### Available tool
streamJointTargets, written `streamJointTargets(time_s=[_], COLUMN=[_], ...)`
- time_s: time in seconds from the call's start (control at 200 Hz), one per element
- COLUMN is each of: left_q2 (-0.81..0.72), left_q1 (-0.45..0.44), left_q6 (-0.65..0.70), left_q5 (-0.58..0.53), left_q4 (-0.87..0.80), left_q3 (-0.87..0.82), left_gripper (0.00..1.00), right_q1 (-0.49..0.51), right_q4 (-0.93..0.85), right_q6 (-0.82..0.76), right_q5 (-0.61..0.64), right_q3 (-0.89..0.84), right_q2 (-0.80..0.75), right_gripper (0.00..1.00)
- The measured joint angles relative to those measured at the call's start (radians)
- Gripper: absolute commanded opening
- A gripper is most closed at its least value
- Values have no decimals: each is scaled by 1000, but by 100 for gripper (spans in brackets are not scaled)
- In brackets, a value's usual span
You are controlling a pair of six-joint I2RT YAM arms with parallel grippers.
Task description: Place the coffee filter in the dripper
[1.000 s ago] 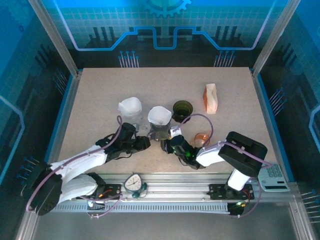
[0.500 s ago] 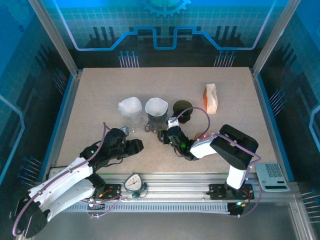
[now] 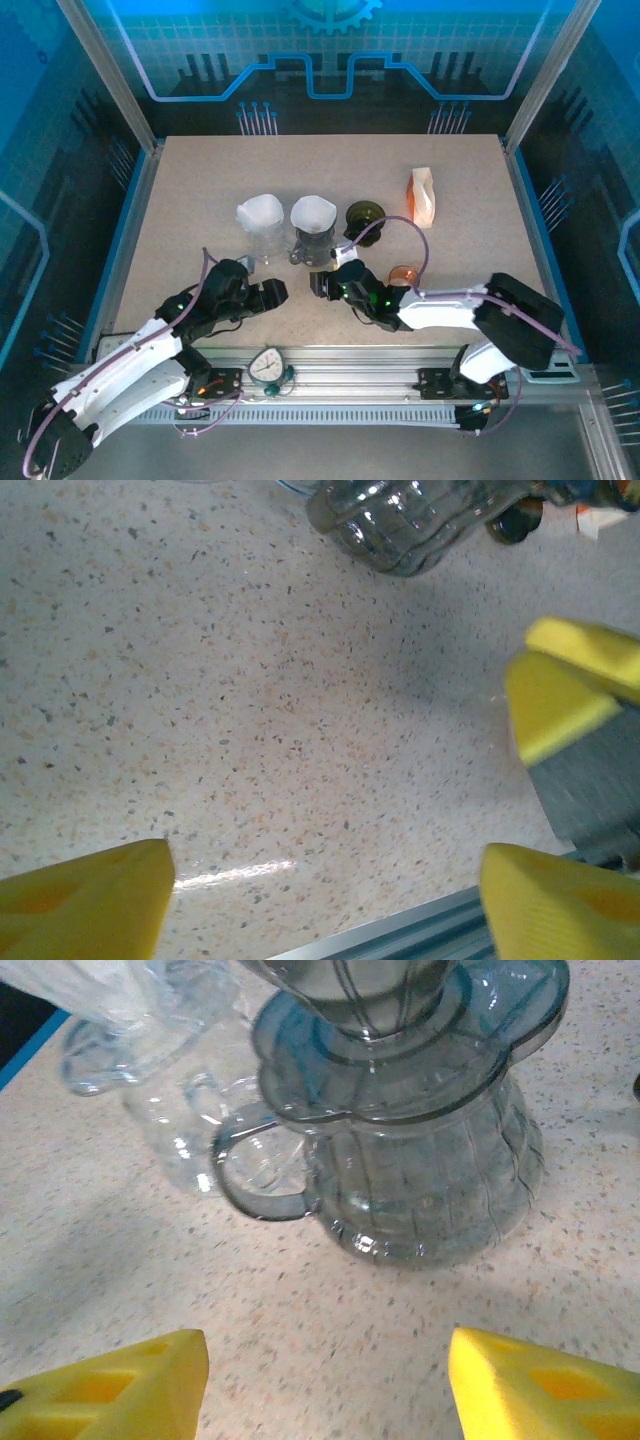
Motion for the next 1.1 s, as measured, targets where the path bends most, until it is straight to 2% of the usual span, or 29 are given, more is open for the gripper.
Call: streamJointTargets(time_s=[0.095,0.28,0.51,0.645,0.79,1.101], left_q2=[-10,-26,-23,-18,-17,-45], left_q1=[0,0,0,0,0,0], left_q6=[4,7,30,31,32,32], left_q5=[-2,-3,-11,-11,-11,-27], left_q4=[-2,-2,9,10,9,-1], left_q3=[0,5,29,29,29,29], left_gripper=[99,99,99,99,99,99], right_q1=[10,-7,-215,-355,-461,-508], right_q4=[-156,-498,-900,-1022,-1057,-1037], right_q6=[14,54,100,98,93,51], right_q5=[6,38,55,28,-32,-126], right_q3=[2,11,58,64,64,46], right_q2=[-122,-383,-613,-627,-575,-457], right_gripper=[67,69,69,69,66,47])
